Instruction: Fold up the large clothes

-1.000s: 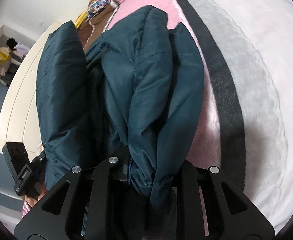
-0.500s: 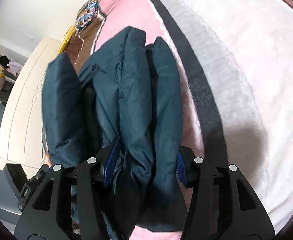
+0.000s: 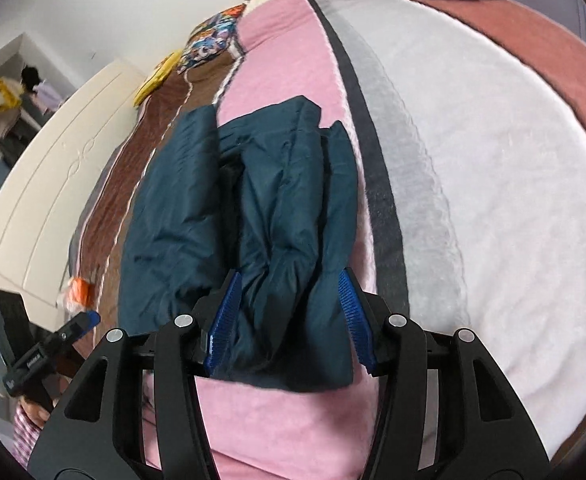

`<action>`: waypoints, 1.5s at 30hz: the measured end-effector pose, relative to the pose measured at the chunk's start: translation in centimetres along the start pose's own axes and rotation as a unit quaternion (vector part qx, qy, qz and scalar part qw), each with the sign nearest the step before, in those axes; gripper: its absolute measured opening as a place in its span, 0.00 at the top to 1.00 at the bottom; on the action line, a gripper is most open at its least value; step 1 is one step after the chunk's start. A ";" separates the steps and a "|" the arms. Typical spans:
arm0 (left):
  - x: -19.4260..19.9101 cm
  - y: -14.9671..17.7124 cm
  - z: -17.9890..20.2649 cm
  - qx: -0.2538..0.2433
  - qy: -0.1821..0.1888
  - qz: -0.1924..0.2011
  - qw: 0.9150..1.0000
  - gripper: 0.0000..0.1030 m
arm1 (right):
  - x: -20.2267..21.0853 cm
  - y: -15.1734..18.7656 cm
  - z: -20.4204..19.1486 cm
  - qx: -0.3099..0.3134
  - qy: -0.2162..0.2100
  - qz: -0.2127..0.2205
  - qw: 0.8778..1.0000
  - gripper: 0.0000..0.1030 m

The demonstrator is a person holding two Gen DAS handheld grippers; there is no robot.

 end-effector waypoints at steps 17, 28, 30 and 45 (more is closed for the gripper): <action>2.9 4.0 3.1 -0.042 -0.045 -0.016 0.998 0.31 | 3.3 4.0 -4.7 0.079 0.008 0.005 0.997 0.50; 3.4 6.2 4.5 -0.058 -0.097 -0.023 0.993 0.26 | 2.6 8.3 -6.2 0.089 0.030 -0.037 0.995 0.50; 3.3 6.5 4.6 -0.058 -0.106 -0.024 0.992 0.26 | 2.4 9.0 -6.4 0.092 0.035 -0.042 0.994 0.50; 3.1 9.0 5.0 -0.036 -0.150 -0.039 0.987 0.26 | 1.9 11.7 -8.5 0.139 0.097 -0.035 0.985 0.50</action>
Point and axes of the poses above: each gripper's, at about its wrist camera, not at the fingertips, and x roughly against the way its jaws point, z to its right, y to its underside, the point moved 1 cm from there along -x, roughly the way its jaws point, and after that the axes turned 8 degrees about z, right-handed, at the moved point
